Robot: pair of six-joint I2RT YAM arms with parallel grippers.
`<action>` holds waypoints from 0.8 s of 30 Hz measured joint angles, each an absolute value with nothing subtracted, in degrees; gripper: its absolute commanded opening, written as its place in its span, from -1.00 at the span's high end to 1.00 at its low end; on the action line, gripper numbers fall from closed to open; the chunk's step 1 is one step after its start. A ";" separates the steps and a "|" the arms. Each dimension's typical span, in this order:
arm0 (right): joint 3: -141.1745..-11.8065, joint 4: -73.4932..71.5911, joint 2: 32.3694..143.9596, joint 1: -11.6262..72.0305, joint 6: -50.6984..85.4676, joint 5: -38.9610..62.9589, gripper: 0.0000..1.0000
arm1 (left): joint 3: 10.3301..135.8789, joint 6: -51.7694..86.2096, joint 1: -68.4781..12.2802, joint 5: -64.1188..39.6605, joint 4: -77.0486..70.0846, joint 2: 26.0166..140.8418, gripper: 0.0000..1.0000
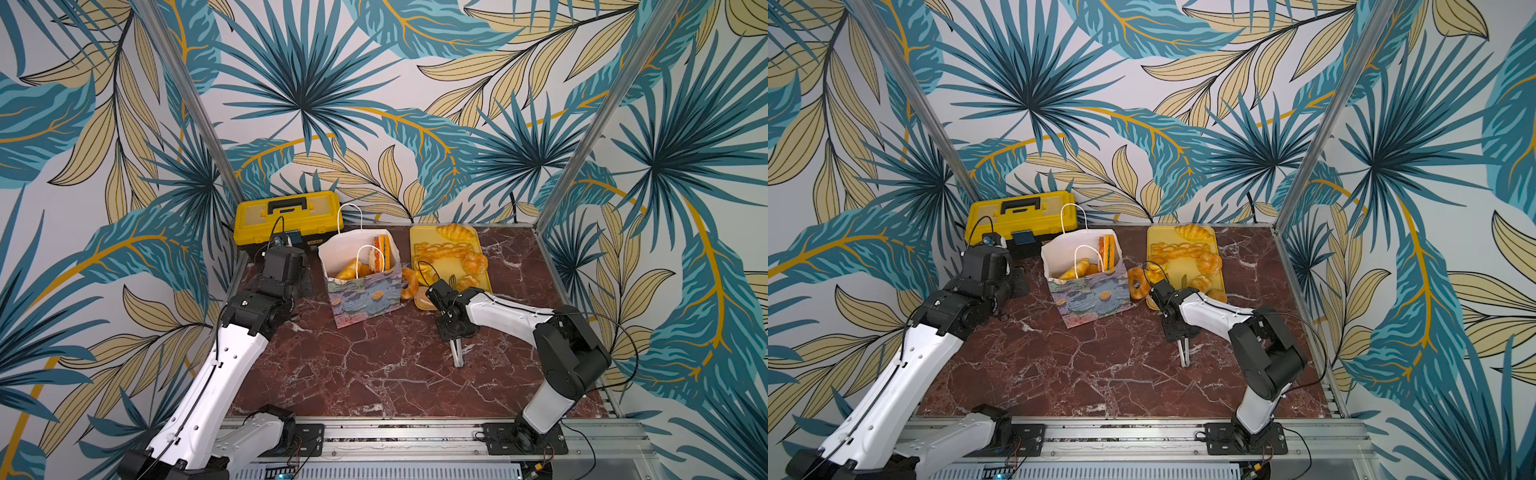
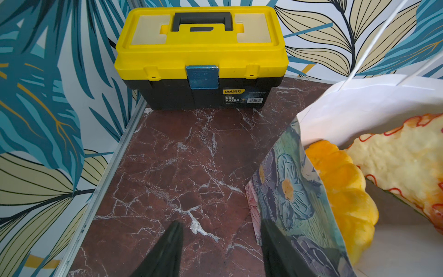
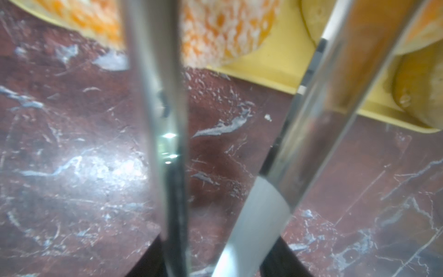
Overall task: Pack bread into a paper bag
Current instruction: Place the clamp on the plate, then reset both arms
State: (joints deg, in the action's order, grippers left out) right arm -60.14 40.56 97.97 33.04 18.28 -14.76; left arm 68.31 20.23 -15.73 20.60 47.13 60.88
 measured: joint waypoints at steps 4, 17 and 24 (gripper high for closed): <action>-60.10 40.64 94.72 33.04 18.59 -14.17 -0.23 | 68.23 20.21 -15.73 21.02 46.33 60.86 -0.19; -63.24 29.41 67.88 33.19 14.68 -27.99 -0.99 | 57.28 17.26 -15.73 26.28 31.48 53.21 -0.80; -49.91 1.39 74.17 27.81 3.33 -37.87 -0.99 | 41.98 12.88 -15.73 30.98 16.21 53.80 -1.00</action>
State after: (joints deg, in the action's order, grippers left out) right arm -49.91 1.39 74.17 27.81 3.33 -37.87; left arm 41.98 12.88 -15.73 30.98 16.21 53.80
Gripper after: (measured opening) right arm 0.995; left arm 0.998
